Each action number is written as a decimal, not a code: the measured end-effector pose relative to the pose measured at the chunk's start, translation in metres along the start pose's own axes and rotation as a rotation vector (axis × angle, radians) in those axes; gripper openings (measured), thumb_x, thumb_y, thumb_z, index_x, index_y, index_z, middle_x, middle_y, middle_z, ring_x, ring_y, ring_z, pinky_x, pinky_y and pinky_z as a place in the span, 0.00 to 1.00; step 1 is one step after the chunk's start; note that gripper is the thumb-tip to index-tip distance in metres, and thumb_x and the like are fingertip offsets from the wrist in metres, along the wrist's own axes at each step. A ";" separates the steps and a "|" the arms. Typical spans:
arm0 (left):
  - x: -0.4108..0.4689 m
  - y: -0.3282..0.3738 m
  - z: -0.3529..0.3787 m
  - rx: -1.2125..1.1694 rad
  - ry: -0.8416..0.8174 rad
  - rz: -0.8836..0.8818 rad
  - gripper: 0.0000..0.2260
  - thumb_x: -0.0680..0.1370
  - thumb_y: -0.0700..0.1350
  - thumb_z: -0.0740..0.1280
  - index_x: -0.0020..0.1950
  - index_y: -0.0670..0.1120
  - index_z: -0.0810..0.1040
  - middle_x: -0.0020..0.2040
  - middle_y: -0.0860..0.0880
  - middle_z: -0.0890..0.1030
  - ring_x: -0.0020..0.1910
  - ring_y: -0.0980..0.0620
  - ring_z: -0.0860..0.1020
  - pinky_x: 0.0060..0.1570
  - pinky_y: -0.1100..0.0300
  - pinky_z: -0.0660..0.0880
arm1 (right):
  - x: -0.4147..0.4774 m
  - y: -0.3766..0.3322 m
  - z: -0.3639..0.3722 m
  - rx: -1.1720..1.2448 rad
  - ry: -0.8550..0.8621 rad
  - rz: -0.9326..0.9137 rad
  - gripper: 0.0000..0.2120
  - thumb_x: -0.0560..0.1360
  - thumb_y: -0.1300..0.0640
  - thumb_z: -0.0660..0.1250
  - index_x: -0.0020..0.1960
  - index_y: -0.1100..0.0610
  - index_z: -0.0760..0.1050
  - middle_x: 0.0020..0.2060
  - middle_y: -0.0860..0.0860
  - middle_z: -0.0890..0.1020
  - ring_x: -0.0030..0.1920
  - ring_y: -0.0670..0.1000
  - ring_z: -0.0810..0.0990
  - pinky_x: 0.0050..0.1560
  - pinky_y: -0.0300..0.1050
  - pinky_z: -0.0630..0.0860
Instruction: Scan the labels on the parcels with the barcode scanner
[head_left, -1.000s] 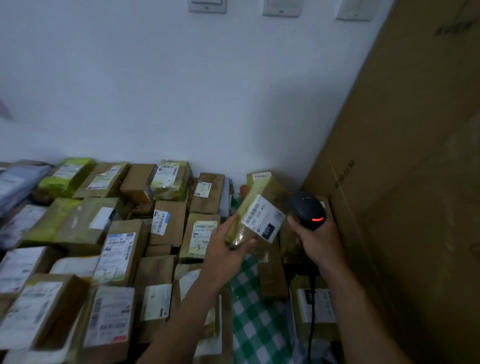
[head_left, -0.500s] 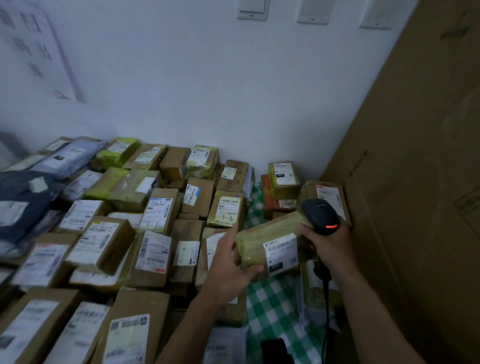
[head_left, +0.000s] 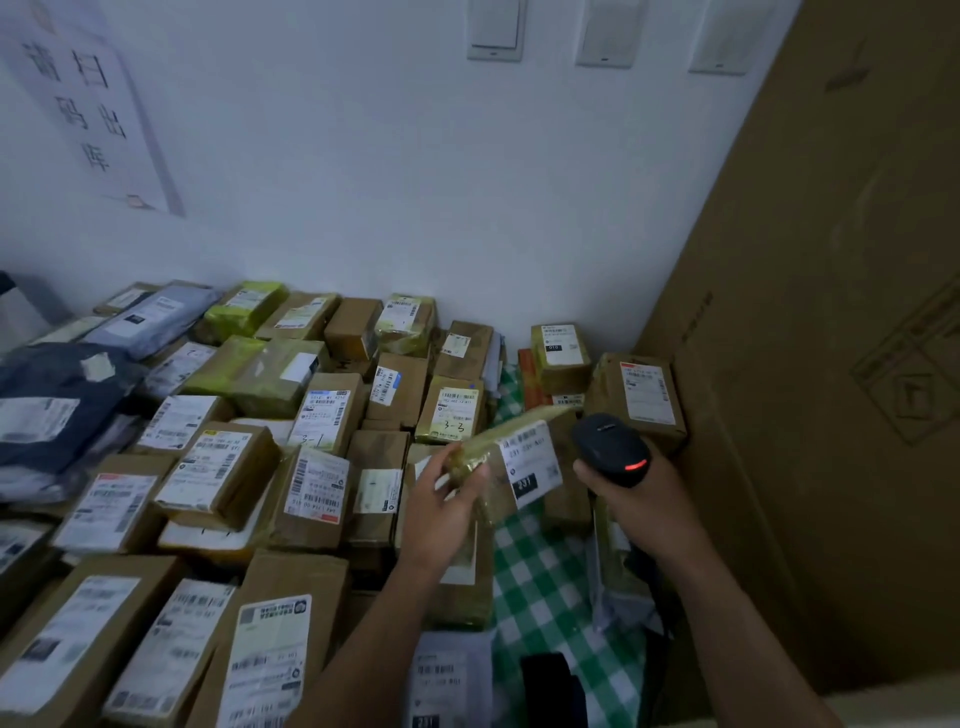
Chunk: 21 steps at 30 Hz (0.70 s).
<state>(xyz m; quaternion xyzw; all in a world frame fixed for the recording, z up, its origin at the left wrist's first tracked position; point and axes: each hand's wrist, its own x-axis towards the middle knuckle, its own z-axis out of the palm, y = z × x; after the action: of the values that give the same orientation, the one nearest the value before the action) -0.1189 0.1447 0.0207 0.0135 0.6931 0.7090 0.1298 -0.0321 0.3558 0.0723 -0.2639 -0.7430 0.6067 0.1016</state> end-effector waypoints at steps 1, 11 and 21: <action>0.002 0.002 0.001 0.005 0.018 -0.006 0.19 0.78 0.50 0.75 0.67 0.60 0.76 0.62 0.56 0.81 0.57 0.57 0.82 0.43 0.70 0.79 | -0.003 -0.001 0.000 -0.030 -0.061 0.018 0.28 0.71 0.49 0.81 0.68 0.45 0.76 0.57 0.45 0.85 0.55 0.49 0.84 0.53 0.49 0.81; 0.015 0.009 0.008 0.171 0.090 0.107 0.19 0.77 0.45 0.76 0.64 0.58 0.74 0.53 0.64 0.75 0.50 0.71 0.73 0.41 0.79 0.72 | -0.022 -0.009 0.007 -0.141 -0.272 0.034 0.20 0.74 0.49 0.78 0.64 0.46 0.78 0.42 0.50 0.88 0.42 0.53 0.88 0.48 0.52 0.86; 0.013 0.008 0.008 0.175 0.080 0.148 0.20 0.77 0.45 0.76 0.64 0.59 0.73 0.53 0.67 0.73 0.50 0.72 0.72 0.42 0.79 0.72 | -0.026 -0.017 0.005 -0.143 -0.313 0.073 0.19 0.74 0.46 0.78 0.62 0.42 0.77 0.41 0.49 0.88 0.41 0.51 0.88 0.42 0.43 0.82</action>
<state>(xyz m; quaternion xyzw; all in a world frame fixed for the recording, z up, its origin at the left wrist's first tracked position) -0.1311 0.1547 0.0269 0.0477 0.7540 0.6534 0.0475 -0.0173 0.3360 0.0914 -0.1997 -0.7808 0.5893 -0.0565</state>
